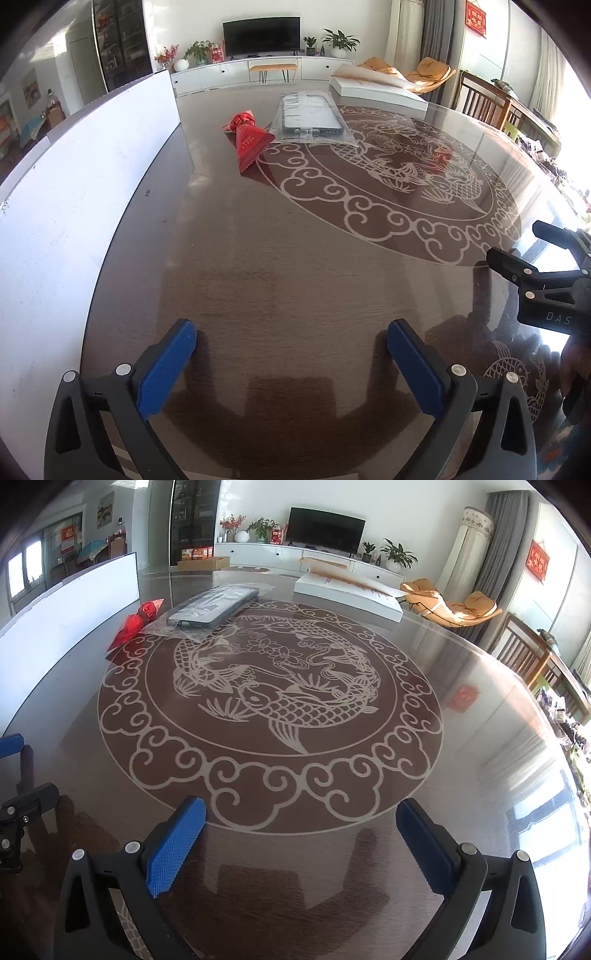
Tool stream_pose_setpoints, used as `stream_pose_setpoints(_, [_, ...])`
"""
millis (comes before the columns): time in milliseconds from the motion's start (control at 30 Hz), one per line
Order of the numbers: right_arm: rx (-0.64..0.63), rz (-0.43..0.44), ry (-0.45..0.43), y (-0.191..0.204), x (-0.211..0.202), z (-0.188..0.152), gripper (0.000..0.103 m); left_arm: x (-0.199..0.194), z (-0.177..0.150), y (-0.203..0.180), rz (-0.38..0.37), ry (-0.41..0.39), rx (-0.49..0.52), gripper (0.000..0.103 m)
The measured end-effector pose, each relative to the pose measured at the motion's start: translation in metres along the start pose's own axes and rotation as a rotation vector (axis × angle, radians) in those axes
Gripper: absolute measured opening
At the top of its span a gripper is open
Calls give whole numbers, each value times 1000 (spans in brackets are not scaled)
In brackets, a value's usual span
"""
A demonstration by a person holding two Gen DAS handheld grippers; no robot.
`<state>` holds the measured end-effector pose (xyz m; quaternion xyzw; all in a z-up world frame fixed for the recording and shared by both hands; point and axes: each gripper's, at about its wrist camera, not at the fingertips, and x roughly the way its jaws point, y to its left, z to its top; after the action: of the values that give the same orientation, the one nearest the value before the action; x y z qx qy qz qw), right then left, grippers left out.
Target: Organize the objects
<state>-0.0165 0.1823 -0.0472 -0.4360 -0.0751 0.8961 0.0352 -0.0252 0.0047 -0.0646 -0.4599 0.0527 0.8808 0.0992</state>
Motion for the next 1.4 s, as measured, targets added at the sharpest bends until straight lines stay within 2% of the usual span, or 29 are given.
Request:
stream_pose_setpoints(133, [-3, -7, -2, 1, -1, 0, 103, 3, 6, 0, -10, 21, 13, 103])
stream_pose_setpoints(233, [-4, -8, -2, 2, -1, 0, 103, 18, 34, 6, -40, 83, 46, 103])
stream_pose_setpoints(400, [-3, -6, -2, 2, -1, -1, 103, 20, 109, 46, -50, -58, -127, 103])
stream_pose_setpoints(500, [-2, -5, -1, 2, -1, -1, 103, 39, 150, 61, -40, -75, -192, 100])
stream_pose_setpoints(567, [-1, -3, -1, 2, -1, 0, 103, 58, 168, 66, -19, -53, -213, 86])
stream_pose_setpoints(600, [-1, -3, 0, 2, 0, 0, 103, 68, 172, 69, -14, -41, -223, 82])
stream_pose_setpoints(633, [0, -2, 0, 2, 0, 0, 103, 76, 175, 71, -3, -29, -226, 71])
stream_pose_setpoints(667, [1, -1, 0, 2, -1, -1, 103, 86, 177, 72, 9, -14, -223, 56])
stream_pose_setpoints(767, [1, -1, 0, 2, -1, -1, 103, 102, 171, 75, 24, 19, -212, 26])
stream_pose_setpoints(867, [2, 0, 0, 2, -1, -1, 103, 87, 150, 74, 22, -13, -194, 23])
stream_pose_setpoints(1000, [1, -1, 0, 2, -1, -1, 103, 56, 107, 72, -26, -24, -195, 22])
stream_pose_setpoints(1100, [1, -2, -1, 2, -1, -1, 103, 40, 83, 64, -20, -25, -164, 24])
stream_pose_setpoints(1133, [0, -2, -1, 2, -1, -1, 103, 38, 79, 61, -11, -26, -145, 28])
stream_pose_setpoints(1200, [1, -1, -1, 2, 0, -1, 103, 37, 77, 56, 17, -26, -105, 44])
stream_pose_setpoints(1233, [1, -1, -1, 2, -1, -1, 103, 39, 77, 55, 36, -21, -94, 58])
stream_pose_setpoints(1267, [1, -1, 0, 2, -1, -1, 103, 41, 76, 54, 47, -21, -88, 64])
stream_pose_setpoints(1400, [6, 7, 2, 2, 0, -2, 103, 44, 76, 55, 62, -39, -78, 71])
